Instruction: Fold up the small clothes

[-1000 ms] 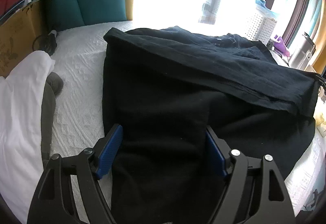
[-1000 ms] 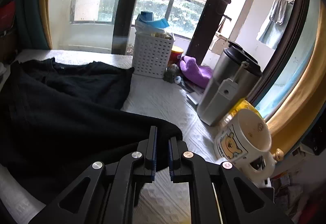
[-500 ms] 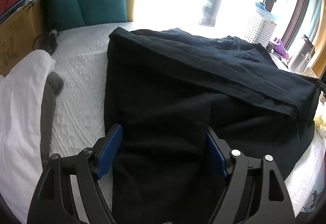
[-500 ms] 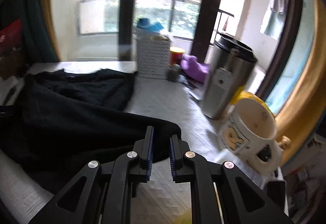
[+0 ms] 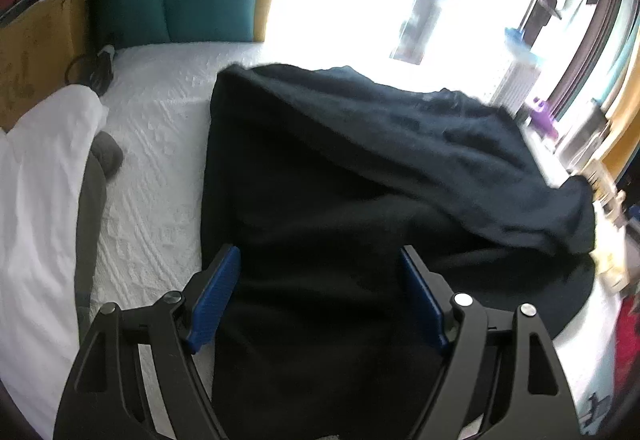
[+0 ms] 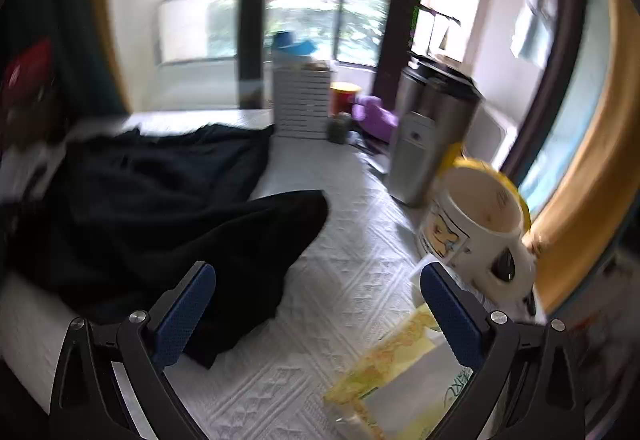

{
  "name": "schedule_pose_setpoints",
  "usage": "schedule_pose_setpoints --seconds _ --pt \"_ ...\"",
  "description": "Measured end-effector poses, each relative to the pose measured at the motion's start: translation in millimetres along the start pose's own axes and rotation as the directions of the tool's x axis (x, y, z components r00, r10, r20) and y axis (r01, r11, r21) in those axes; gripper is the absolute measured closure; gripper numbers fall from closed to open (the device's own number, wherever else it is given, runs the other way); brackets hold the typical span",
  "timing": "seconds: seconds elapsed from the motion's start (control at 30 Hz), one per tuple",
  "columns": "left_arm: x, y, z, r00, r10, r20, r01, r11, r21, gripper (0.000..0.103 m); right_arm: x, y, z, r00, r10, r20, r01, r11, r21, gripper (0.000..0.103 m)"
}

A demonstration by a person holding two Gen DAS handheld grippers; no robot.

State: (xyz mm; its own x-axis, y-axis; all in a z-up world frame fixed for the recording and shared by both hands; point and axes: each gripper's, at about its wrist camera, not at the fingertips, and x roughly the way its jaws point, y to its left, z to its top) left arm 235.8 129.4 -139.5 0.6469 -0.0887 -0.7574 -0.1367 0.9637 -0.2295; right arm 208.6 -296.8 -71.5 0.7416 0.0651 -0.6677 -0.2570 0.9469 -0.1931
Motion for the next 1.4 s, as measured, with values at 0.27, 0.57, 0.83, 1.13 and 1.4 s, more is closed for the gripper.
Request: schedule_pose_setpoints --seconds 0.27,0.57,0.83,1.13,1.4 --pt "-36.0 -19.3 7.1 0.997 -0.030 0.069 0.025 0.997 0.067 0.024 22.1 91.8 -6.8 0.998 0.059 0.005 -0.057 0.979 -0.194 0.000" --pt "-33.2 -16.8 2.1 0.998 -0.038 0.044 0.035 0.997 0.068 0.024 59.3 168.9 -11.4 1.000 -0.010 0.001 0.010 0.893 -0.449 0.000" --pt "-29.4 -7.0 6.8 0.998 -0.036 0.044 0.033 0.997 0.066 0.024 78.9 172.2 9.6 0.999 -0.031 -0.013 0.021 0.881 -0.473 0.052" --pt "-15.1 -2.1 23.0 0.999 -0.019 0.038 0.015 0.994 0.110 0.024 68.2 143.8 41.2 0.990 0.142 -0.024 -0.143 0.937 -0.320 0.086" --pt "14.2 -14.5 36.7 0.999 -0.054 -0.004 0.054 0.982 0.179 0.024 75.2 115.9 68.5 0.979 0.202 0.018 -0.195 0.961 -0.196 0.092"
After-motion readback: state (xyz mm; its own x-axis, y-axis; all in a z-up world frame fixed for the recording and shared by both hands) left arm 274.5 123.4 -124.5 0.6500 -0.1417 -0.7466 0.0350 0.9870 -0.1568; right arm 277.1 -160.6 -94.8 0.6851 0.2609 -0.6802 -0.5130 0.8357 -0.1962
